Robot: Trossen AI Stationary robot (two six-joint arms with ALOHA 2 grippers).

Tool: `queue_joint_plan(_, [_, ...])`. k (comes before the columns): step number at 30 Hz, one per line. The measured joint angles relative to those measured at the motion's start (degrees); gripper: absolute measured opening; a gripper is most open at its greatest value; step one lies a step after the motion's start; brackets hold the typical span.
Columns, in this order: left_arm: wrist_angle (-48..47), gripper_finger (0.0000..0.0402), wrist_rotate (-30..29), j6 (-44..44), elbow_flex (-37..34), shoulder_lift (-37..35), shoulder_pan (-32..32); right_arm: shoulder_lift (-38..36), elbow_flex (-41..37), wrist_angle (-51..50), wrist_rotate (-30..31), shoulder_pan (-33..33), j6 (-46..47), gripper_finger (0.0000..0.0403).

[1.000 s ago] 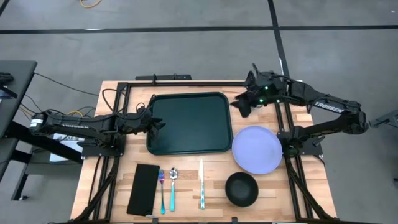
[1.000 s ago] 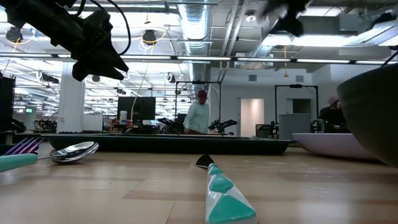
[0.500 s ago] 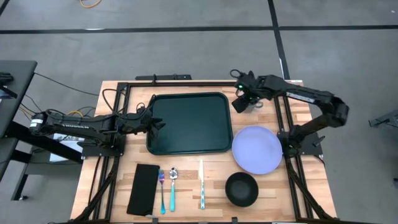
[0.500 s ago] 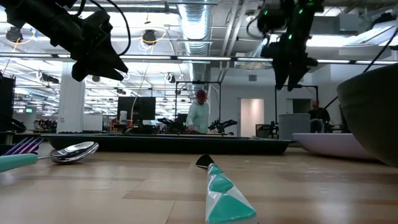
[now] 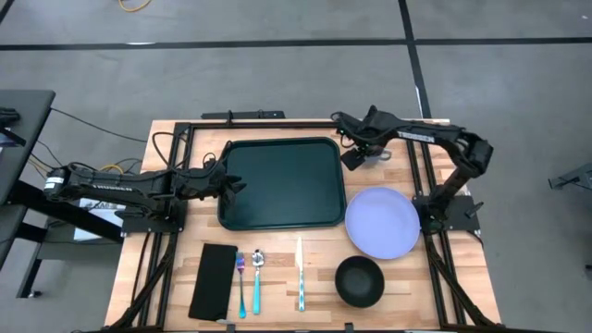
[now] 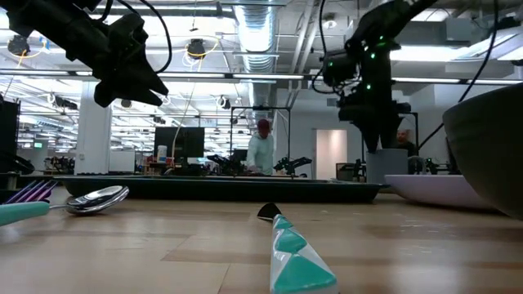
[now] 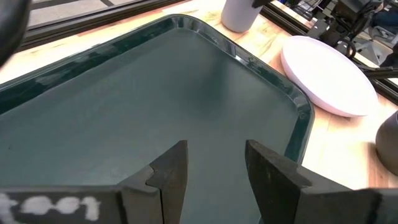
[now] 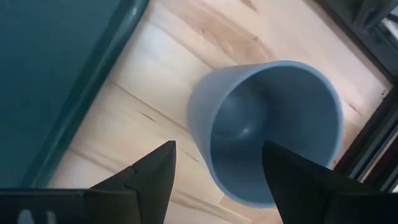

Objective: Set up tray
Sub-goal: Put the gray mug on the black serving tray

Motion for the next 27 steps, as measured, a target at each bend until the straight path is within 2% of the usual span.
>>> queue_joint_plan(4, [0.02, 0.0149, 0.02, -0.02, 0.0, 0.0, 0.0, 2.21, 0.0, 0.83, 0.14, 0.02, -0.15, 0.0226])
queue_joint_plan(7, [0.04, 0.0149, 0.02, -0.02, 0.0, 0.0, 0.0, 2.85, 0.02, 1.04, 0.02, 0.02, -0.15, 0.0201])
queue_joint_plan(9, [0.04, 0.0149, 0.02, -0.02, 0.0, 0.0, 0.0, 2.85, 0.02, 1.24, 0.0, 0.02, -0.15, 0.017])
queue_joint_plan(16, [0.04, 0.0149, -0.04, -0.02, 0.0, 0.0, 0.0, 2.83, 0.02, 1.58, -1.32, 0.02, -0.13, 0.0022])
queue_joint_plan(17, [0.04, 0.0149, -0.04, -0.02, 0.0, 0.0, 0.0, 2.83, 0.02, 1.81, -1.51, 0.02, -0.15, 0.0012])
queue_joint_plan(23, [0.04, 0.0149, -0.07, -0.02, 0.0, 0.0, 0.0, 2.83, 0.34, 1.52, -1.5, 0.06, 0.01, 0.0009])
queue_joint_plan(27, [0.04, 0.0149, -0.11, -0.02, 0.0, 0.0, 0.0, 2.83, 4.47, 0.09, -1.49, 0.9, 0.0, 0.0008])
